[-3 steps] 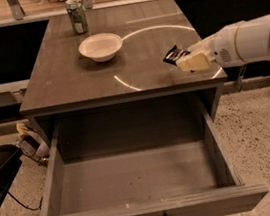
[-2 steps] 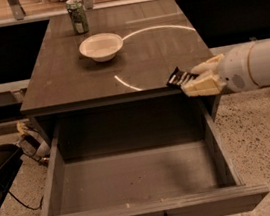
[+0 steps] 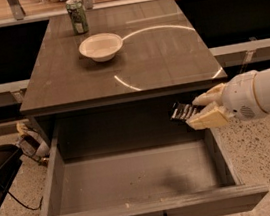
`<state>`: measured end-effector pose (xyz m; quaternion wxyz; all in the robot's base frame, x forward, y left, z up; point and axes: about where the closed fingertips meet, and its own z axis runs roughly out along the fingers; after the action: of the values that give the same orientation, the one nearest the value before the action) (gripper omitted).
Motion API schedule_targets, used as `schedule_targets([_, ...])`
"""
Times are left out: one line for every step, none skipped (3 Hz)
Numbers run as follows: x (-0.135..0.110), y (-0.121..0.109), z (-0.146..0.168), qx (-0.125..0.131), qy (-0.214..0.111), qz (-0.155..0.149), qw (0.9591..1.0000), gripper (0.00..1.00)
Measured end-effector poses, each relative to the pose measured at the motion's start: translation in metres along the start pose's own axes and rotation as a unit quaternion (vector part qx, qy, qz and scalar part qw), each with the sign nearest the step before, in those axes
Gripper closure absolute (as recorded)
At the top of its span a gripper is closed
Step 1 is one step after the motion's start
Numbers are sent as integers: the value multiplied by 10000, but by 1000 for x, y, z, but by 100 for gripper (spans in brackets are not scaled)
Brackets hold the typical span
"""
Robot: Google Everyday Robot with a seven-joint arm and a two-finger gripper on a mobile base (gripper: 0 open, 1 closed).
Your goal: Place rxbar chocolate into top drawer
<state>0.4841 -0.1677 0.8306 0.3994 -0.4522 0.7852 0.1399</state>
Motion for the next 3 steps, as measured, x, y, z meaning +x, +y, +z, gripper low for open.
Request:
schedule_targets([1,1,3,0,13,0,10000,100])
schedule_targets([7,6,23,1,84,0,10000,100])
schedule_targets([28,17,76,-236,72,25,9997,100])
